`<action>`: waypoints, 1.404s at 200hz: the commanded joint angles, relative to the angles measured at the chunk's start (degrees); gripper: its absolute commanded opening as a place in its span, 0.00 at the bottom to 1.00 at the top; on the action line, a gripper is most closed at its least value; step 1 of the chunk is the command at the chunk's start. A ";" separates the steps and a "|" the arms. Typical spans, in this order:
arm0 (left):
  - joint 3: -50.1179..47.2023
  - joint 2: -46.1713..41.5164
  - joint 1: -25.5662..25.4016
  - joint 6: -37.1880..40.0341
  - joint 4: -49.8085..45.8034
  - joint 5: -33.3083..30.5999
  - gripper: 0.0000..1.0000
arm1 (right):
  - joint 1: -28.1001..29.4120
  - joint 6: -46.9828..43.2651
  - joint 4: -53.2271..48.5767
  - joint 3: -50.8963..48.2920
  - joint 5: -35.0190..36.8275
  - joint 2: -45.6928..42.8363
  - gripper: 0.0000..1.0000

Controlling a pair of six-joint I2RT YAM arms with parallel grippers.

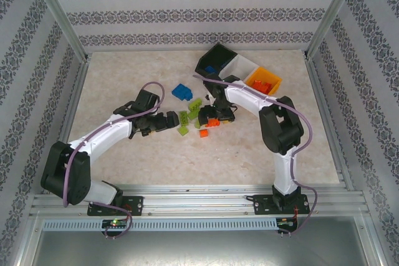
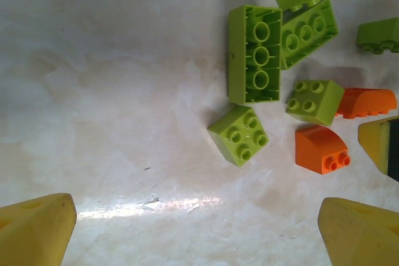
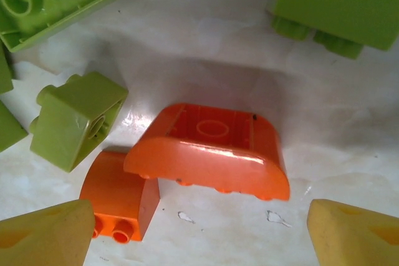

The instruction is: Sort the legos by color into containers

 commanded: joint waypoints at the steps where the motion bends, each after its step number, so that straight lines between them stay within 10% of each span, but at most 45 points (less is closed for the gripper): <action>1: -1.06 -2.14 1.01 1.69 -2.35 -0.67 1.00 | 0.88 0.00 -1.53 2.30 1.76 2.16 0.88; 180: 1.12 0.71 3.07 -0.27 0.43 0.04 1.00 | -4.48 -0.77 -2.42 0.96 3.50 -1.20 0.56; 281: 5.74 5.81 1.04 -0.80 0.07 0.82 1.00 | -27.17 -3.83 -1.47 0.00 3.25 -11.34 0.56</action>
